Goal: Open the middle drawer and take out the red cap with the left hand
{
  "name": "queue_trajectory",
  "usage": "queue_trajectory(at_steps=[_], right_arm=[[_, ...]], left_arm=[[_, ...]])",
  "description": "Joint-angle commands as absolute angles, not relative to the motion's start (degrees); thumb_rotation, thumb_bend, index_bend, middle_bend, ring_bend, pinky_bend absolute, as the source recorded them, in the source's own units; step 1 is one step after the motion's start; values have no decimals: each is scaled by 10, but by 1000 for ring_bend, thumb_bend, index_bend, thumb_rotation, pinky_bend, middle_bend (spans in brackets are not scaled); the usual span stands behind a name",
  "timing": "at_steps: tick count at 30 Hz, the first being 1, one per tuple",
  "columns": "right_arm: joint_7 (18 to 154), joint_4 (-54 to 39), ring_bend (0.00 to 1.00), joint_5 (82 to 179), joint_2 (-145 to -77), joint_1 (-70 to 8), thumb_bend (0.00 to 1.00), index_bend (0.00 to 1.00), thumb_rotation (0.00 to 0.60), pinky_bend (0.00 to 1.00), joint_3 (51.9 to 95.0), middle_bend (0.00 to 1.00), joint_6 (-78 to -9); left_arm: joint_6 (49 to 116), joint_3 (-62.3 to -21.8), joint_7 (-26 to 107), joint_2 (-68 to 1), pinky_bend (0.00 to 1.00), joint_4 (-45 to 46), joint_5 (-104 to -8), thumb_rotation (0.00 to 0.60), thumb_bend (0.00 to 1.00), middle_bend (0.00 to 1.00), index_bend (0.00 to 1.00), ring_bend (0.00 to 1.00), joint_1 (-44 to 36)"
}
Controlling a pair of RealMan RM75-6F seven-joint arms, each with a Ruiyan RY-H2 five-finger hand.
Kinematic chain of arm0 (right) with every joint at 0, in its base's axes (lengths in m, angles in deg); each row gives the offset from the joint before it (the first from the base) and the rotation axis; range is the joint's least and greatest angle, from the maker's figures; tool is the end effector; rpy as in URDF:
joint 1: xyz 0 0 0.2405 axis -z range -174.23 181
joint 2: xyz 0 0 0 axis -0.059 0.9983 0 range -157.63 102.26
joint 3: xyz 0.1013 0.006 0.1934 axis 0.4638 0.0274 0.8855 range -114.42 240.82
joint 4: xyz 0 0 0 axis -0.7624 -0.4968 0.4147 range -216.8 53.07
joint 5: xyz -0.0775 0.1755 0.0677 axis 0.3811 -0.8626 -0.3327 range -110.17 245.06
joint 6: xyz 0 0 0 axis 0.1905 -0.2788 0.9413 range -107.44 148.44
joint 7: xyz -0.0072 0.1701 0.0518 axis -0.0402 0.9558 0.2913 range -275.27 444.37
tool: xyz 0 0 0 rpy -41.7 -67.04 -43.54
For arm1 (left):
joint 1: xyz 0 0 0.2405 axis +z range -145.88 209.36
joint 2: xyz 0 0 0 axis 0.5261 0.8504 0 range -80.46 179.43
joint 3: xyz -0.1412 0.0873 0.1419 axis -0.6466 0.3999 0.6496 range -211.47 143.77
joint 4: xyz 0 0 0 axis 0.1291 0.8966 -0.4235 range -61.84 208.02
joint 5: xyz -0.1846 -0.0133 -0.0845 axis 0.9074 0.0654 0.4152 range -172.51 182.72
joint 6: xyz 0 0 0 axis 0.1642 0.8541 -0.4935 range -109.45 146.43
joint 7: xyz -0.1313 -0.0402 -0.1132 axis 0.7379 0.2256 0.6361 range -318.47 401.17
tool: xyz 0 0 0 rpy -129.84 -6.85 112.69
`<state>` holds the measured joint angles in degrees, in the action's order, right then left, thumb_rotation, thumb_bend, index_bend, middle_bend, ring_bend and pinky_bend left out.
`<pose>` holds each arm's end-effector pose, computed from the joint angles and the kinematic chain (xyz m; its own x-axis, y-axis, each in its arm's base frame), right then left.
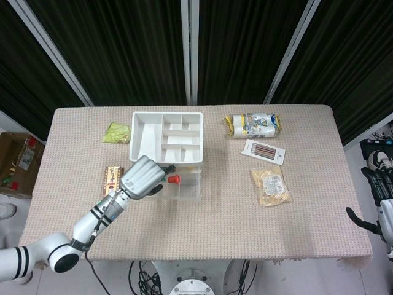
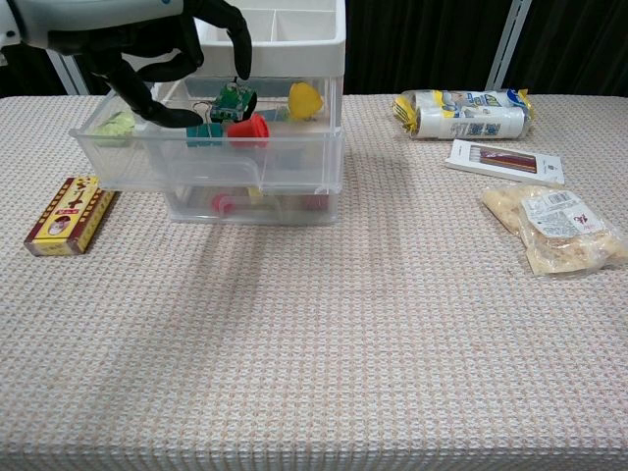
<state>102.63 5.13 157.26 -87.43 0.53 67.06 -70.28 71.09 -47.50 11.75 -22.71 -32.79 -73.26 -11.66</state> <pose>-0.2833 -0.2054 0.1935 0.2561 0.0917 0.9623 -0.9626 -0.0666 0.2625 -0.0279 0.3114 0.0363 0.6057 0.0029 0.7957 0.5890 -0.6739 -0.4460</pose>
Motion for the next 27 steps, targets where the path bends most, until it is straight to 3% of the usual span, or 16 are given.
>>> queue_trajectory(at_steps=[1, 16, 27], right_arm=[[1026, 52, 0, 1573, -874, 5, 173, 0, 600, 42, 670, 84, -703], [1030, 48, 0, 1568, -875, 7, 173, 0, 600, 42, 671, 84, -698], [1031, 45, 0, 1568, -876, 8, 173, 0, 600, 42, 669, 87, -695]], left_arm=[[695, -477, 100, -241, 1000, -322, -706, 600, 233, 850, 331, 909, -137], [701, -467, 44, -281, 1000, -304, -611, 600, 206, 851, 357, 911, -182], [739, -447, -4, -299, 1000, -292, -590, 600, 287, 853, 393, 914, -197]])
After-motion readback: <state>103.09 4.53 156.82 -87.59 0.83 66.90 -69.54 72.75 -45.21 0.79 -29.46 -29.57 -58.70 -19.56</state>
